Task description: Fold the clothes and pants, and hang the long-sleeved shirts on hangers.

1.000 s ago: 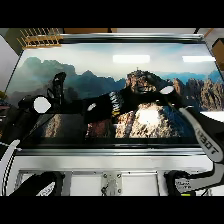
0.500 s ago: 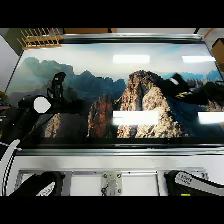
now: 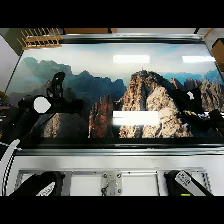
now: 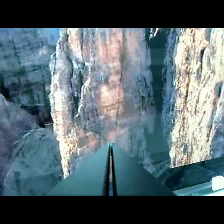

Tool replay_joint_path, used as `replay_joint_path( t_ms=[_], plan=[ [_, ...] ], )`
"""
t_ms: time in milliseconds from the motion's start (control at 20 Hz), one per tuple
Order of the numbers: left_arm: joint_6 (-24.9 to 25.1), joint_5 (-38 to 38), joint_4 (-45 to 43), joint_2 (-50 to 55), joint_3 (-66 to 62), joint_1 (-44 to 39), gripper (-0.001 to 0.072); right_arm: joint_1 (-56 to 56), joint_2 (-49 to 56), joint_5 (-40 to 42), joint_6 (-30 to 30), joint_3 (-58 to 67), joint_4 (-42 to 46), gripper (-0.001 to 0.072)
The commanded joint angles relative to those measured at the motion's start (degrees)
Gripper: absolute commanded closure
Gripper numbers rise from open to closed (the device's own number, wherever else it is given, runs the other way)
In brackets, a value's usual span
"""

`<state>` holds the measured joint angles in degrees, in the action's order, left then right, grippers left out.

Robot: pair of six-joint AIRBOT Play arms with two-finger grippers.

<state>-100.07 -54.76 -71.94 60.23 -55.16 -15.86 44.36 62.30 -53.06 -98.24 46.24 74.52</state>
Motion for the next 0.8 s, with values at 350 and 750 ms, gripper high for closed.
replay_joint_path(
  t_ms=[350, 750],
  plan=[
    [-0.1, 0.8, 0.0, 0.0, 0.0, 0.0, 0.0702, 1.0, -5.9, -11.8, 4.7, -3.8, 7.8, 0.0095],
    [-0.1, 1.0, 0.0, 0.0, 0.0, 0.0, 0.0702, -10.0, -17.4, -6.1, 21.6, 7.1, -18.9, 0.0095]
  ],
)
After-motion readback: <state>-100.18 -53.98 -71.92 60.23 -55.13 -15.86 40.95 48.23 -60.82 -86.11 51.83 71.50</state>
